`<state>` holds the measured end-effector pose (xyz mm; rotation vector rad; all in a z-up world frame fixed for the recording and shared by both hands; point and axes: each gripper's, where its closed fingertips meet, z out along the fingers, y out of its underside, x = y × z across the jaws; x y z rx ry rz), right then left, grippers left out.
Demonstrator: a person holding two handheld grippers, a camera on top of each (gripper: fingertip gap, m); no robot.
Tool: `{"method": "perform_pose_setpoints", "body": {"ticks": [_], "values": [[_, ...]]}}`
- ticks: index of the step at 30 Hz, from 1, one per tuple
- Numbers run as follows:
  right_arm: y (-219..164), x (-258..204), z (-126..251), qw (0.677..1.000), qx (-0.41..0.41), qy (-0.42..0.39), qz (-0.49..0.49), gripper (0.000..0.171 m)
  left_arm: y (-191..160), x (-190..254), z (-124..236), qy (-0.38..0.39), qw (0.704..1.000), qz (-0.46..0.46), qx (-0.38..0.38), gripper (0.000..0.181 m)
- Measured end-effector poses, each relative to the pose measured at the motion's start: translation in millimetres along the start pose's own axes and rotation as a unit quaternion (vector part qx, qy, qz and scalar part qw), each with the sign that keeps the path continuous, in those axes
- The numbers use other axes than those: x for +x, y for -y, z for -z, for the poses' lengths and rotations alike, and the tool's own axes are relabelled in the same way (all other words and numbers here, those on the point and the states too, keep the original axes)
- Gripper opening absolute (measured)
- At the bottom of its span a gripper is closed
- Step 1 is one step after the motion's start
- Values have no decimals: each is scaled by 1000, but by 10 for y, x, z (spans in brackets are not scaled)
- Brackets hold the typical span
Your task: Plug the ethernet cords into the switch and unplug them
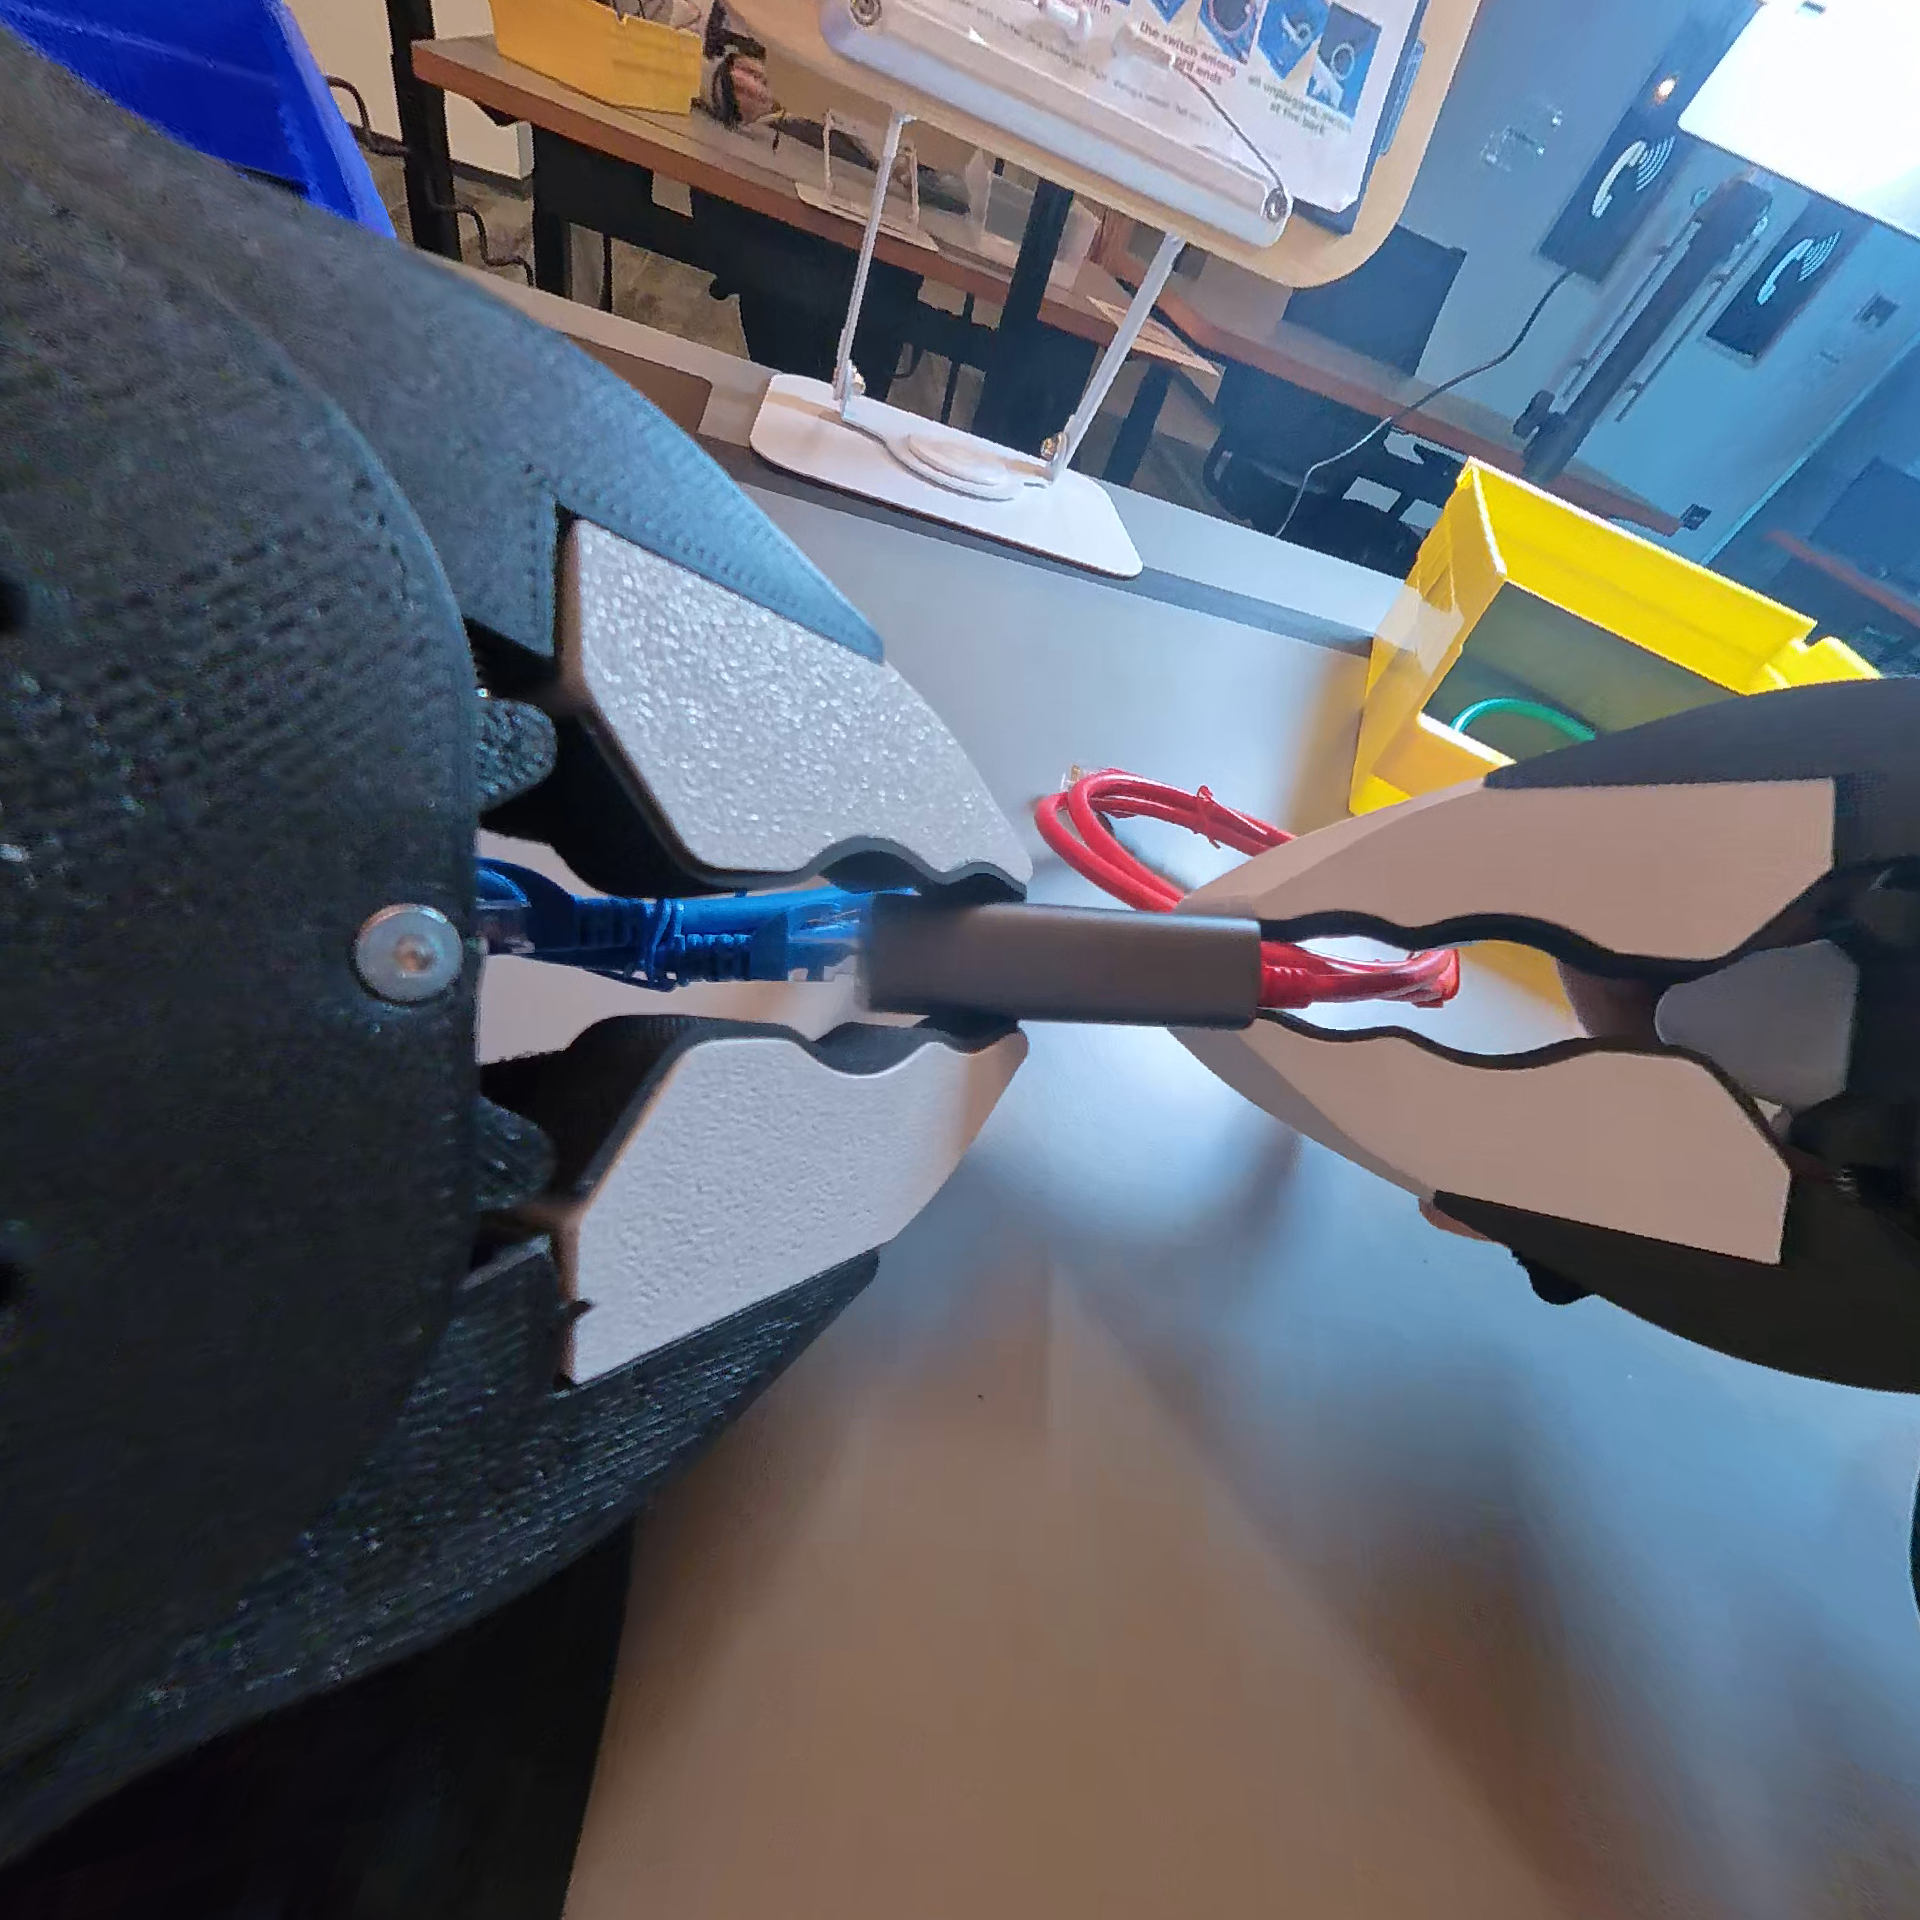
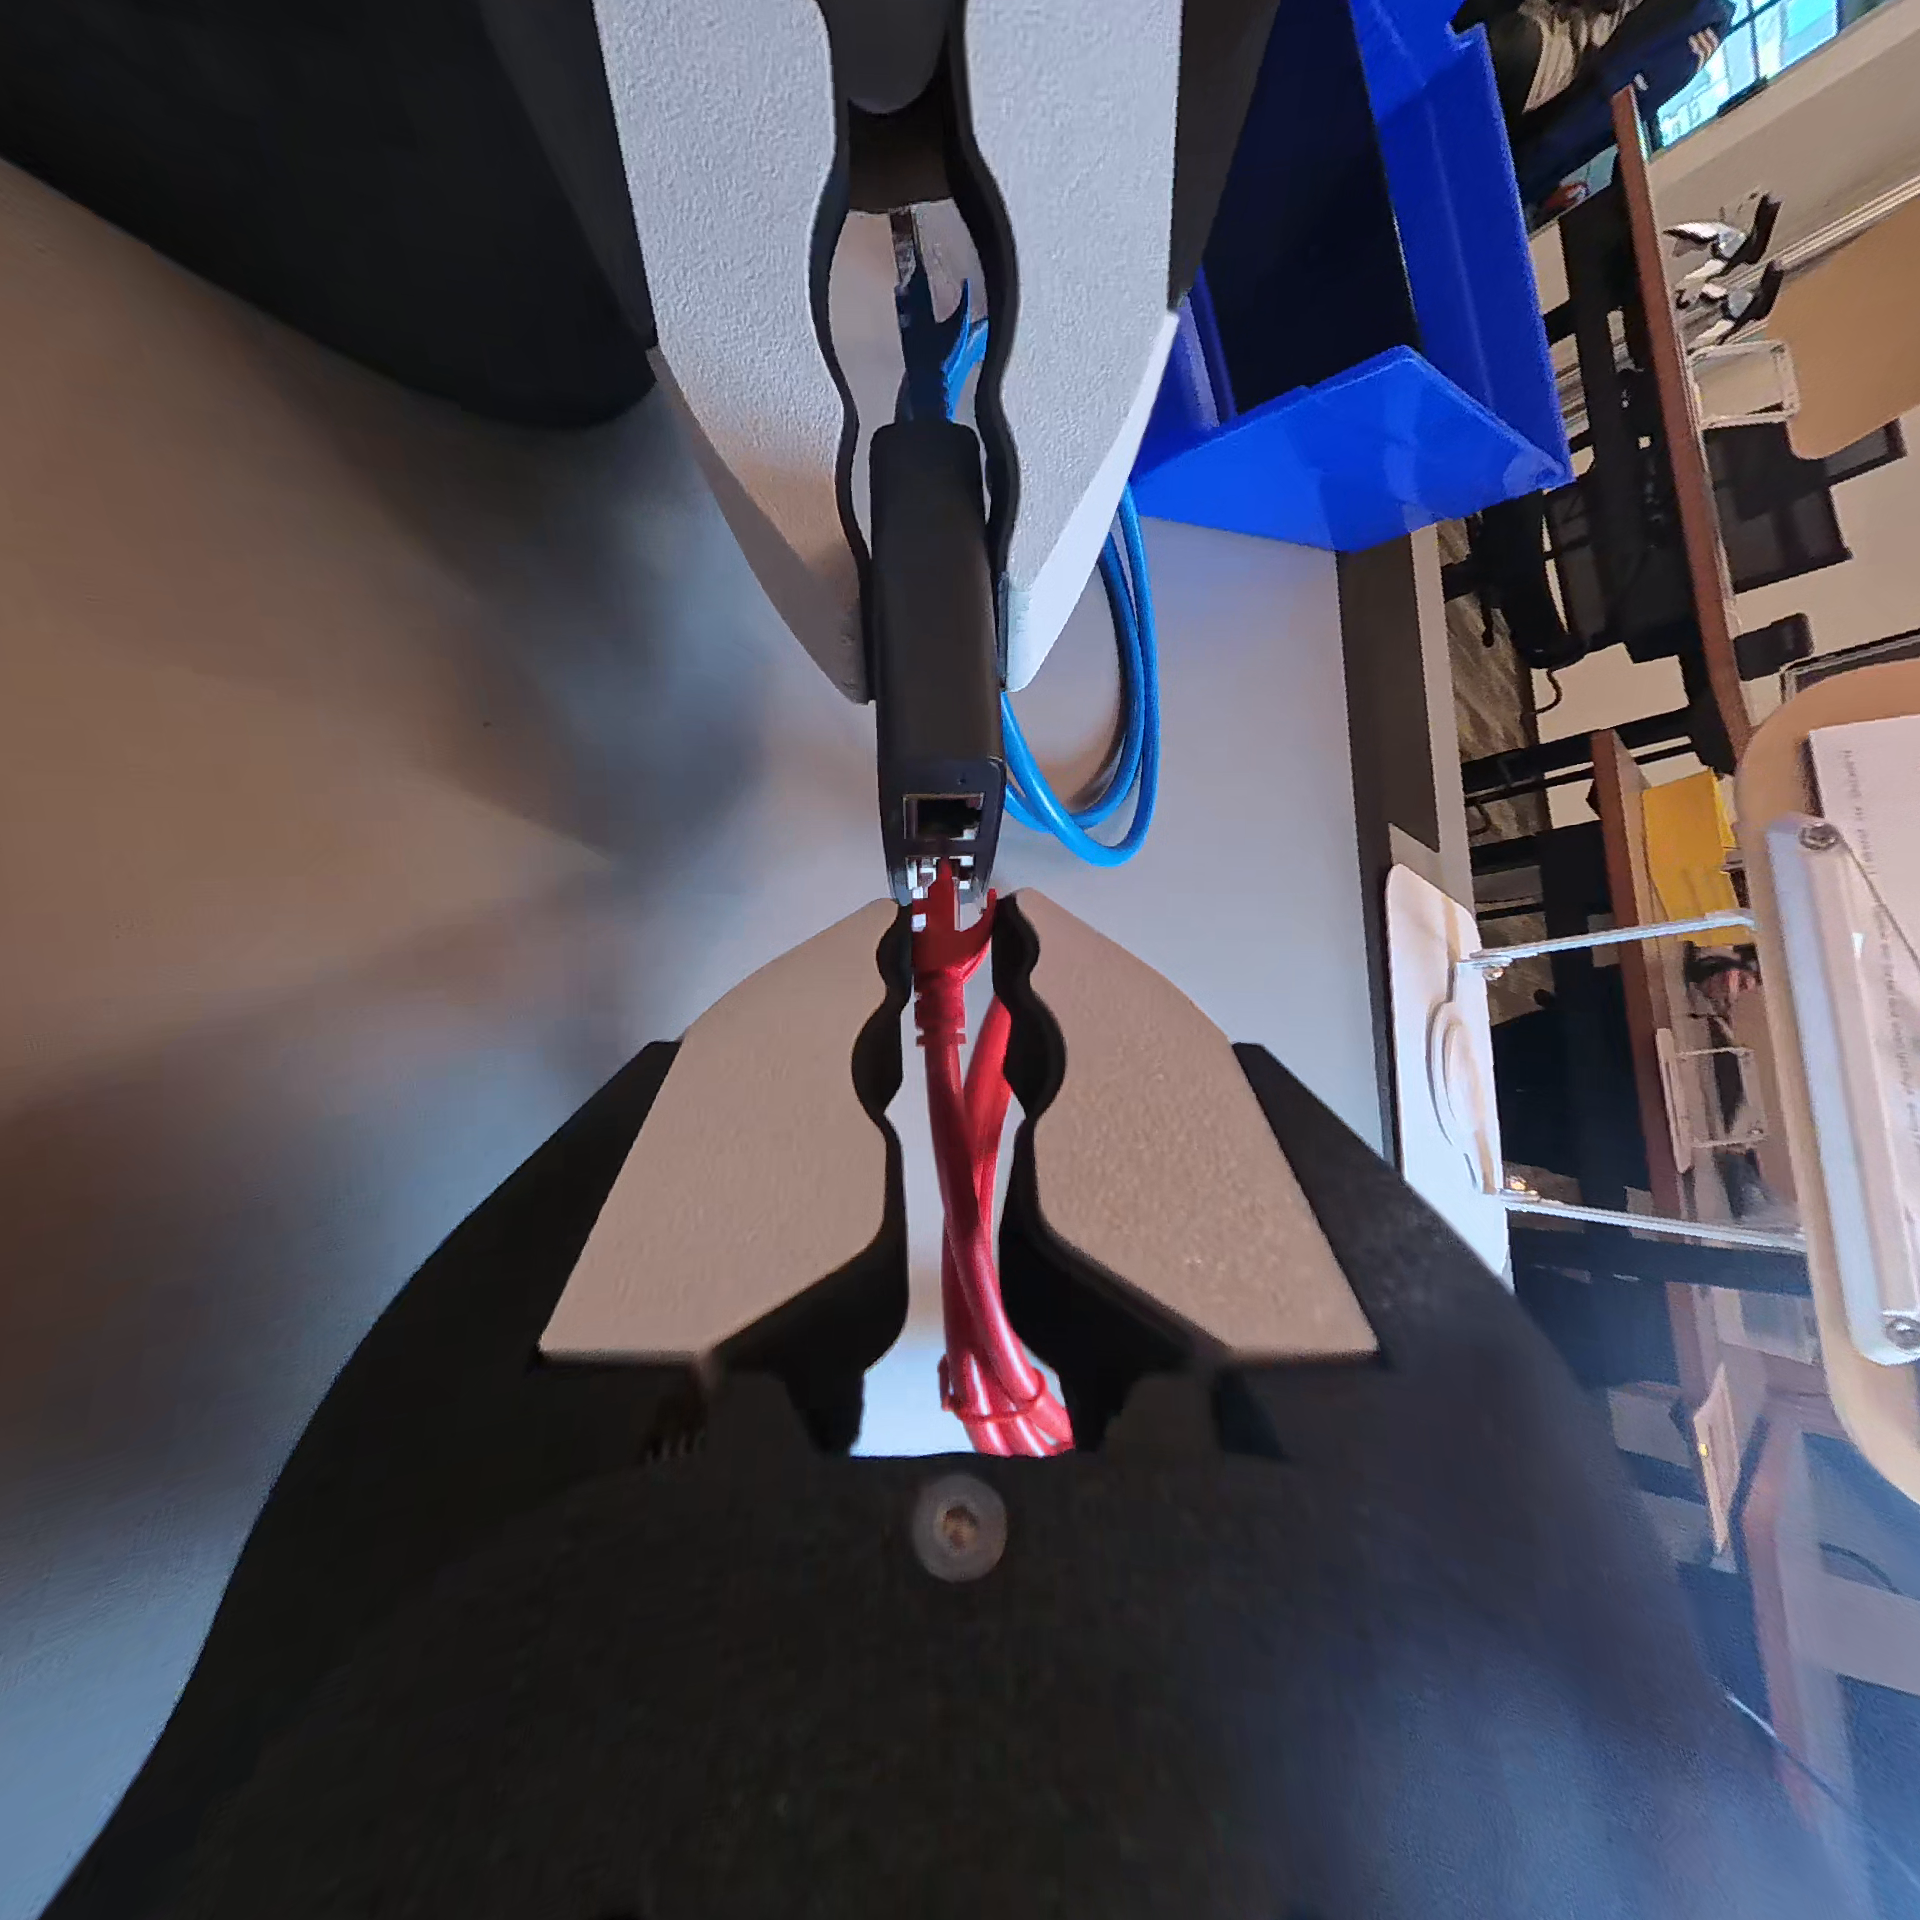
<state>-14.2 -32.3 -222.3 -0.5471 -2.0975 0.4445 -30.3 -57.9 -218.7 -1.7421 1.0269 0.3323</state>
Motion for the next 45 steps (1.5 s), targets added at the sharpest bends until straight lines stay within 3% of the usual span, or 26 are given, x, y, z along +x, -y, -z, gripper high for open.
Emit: {"method": "perform_pose_setpoints", "body": {"ticks": [1,15,21,25,27,28,31,34,38,42,45], "values": [[3,4,8,1000,2,-1,5,15,3,-3,1,0,1000,4,-2,21],[-55,-230,-12,992,-22,39,115,14,-97,130,-70,-31,995,-68,-69,23],[-111,-312,65,982,-43,67,174,14,-115,223,-151,-59,994,-53,-71,23],[-99,-315,158,983,-37,85,156,14,-72,236,-166,-70,995,-38,-63,23],[-185,-378,275,982,-40,120,139,13,-381,-15,-93,-16,991,-40,-126,23],[-213,-391,336,986,-30,119,114,13,-461,-88,-14,-18,993,6,-114,22],[-253,-100,535,997,-16,53,58,14,-231,-201,65,7,997,14,-73,21],[-252,529,870,1000,-15,-27,6,14,5,-252,28,18,998,9,-55,21],[-400,1409,1415,988,-23,-146,-43,15,-64,-234,33,16,998,29,-50,21],[-867,1916,1643,966,-107,-234,-10,14,-178,-148,18,14,997,9,-69,21],[-1442,1791,1387,961,-169,-216,-33,14,-146,-164,24,16,998,13,-62,21]]}}
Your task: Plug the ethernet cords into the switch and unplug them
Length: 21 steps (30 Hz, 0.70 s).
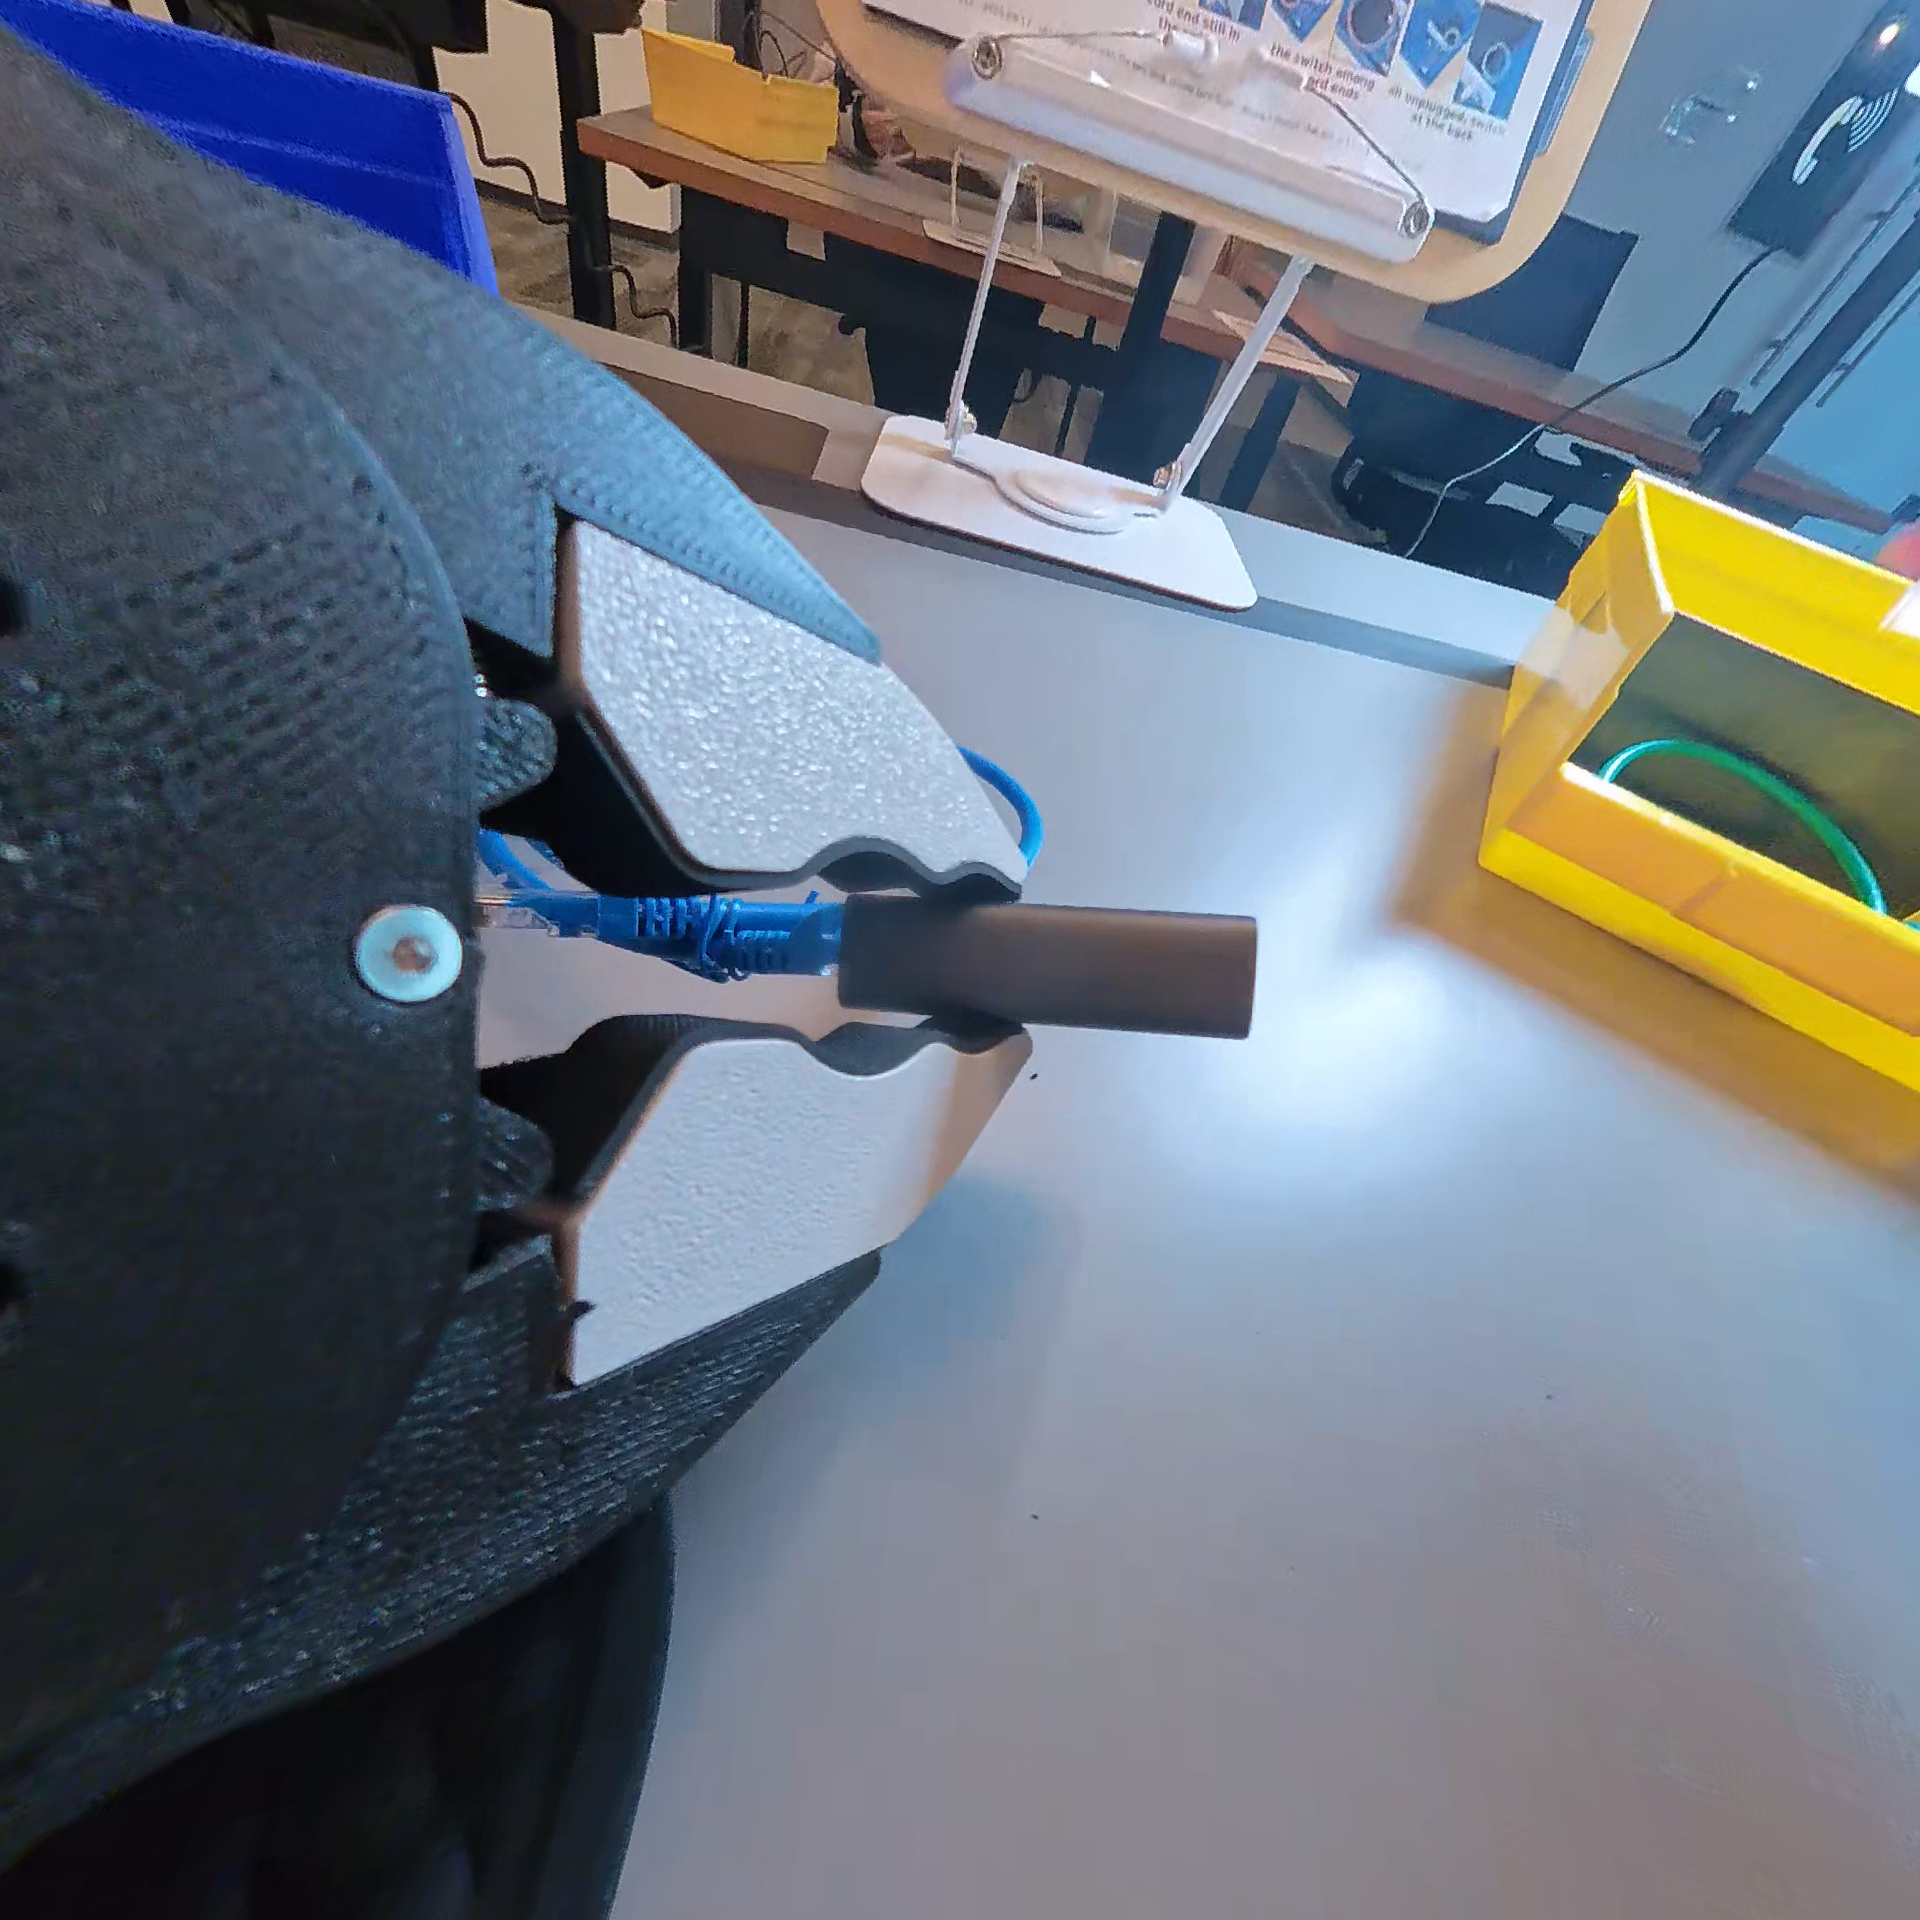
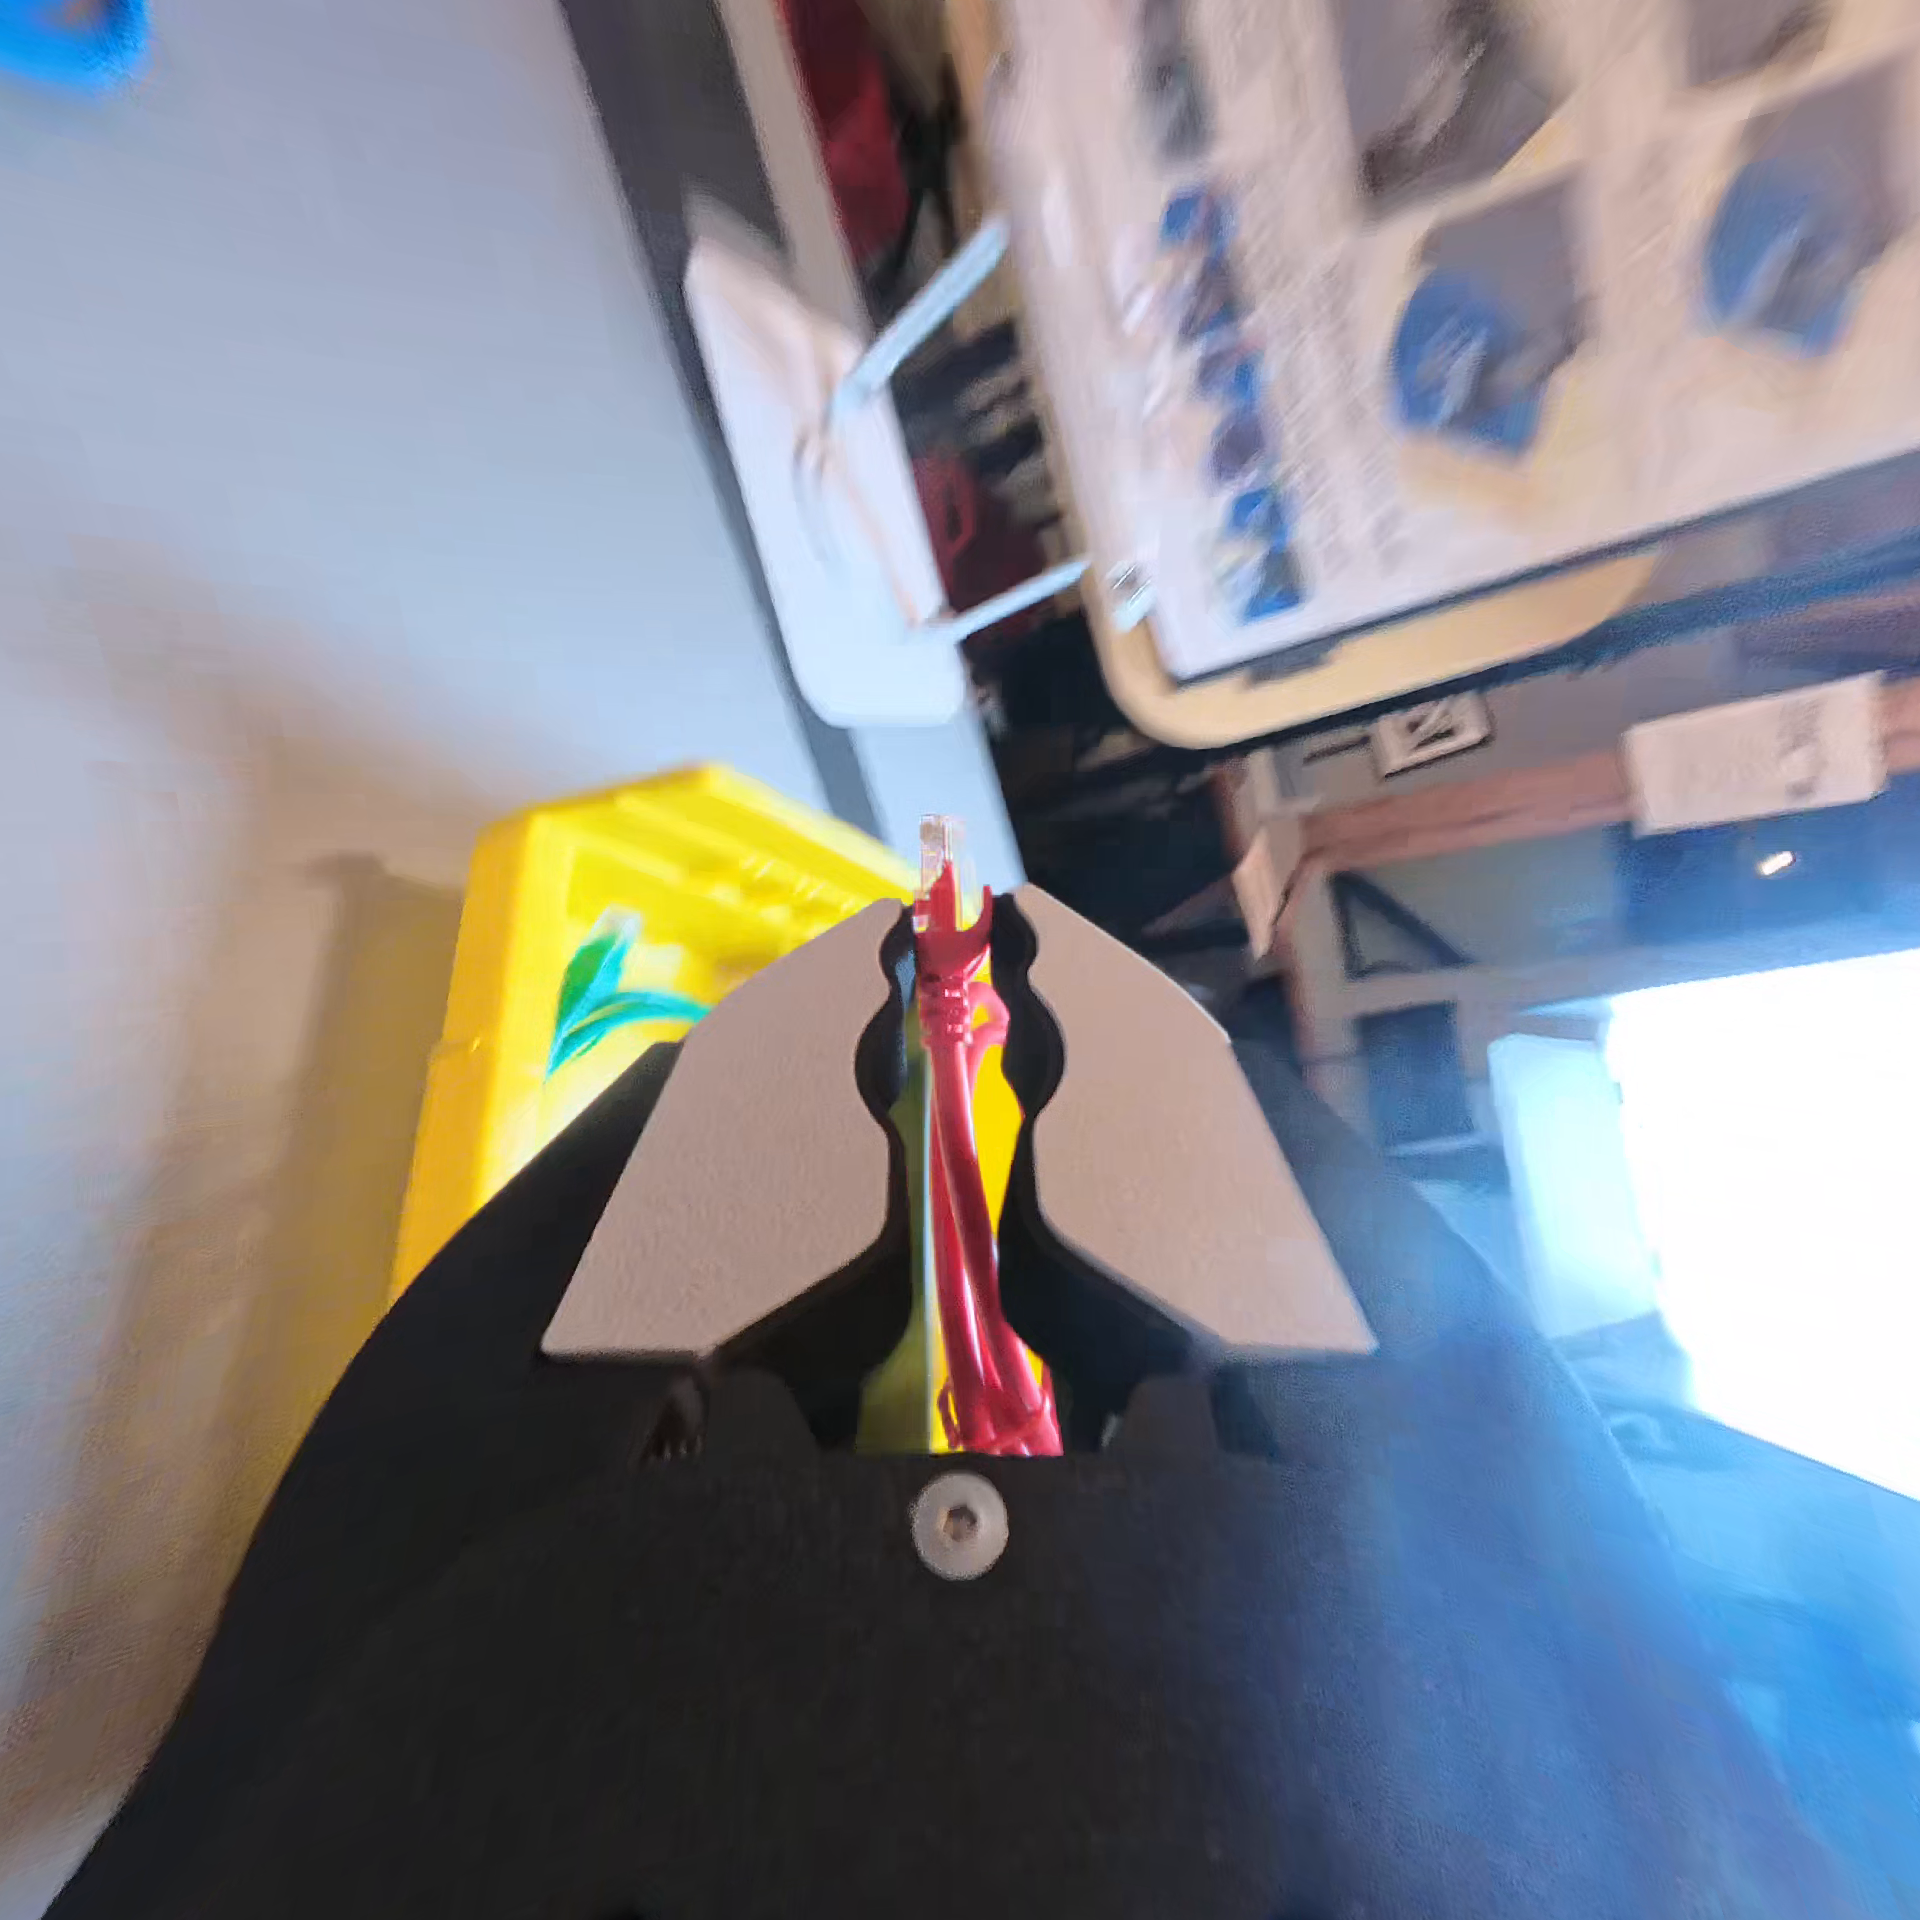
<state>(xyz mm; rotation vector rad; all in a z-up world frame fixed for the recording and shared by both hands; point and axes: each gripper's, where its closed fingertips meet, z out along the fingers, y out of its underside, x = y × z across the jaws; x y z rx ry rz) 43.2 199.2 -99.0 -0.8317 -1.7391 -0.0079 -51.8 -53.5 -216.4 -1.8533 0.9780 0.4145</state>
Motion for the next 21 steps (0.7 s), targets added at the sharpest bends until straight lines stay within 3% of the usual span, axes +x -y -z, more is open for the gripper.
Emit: {"method": "perform_pose_setpoints", "body": {"ticks": [3,5,10,14,21], "values": [[-590,-590,-330,993,-96,68,-16,22,20,-33,32,5,1000,9,11,21],[-813,-758,-374,984,-158,69,43,28,21,-43,38,4,1000,16,17,21],[-279,-609,-170,993,-79,70,-53,42,34,-43,21,7,1000,18,22,21],[123,-475,62,989,10,84,-124,42,98,-76,61,16,999,21,42,21],[1118,-1405,319,962,165,205,-72,41,451,-84,225,23,990,17,137,21]]}}
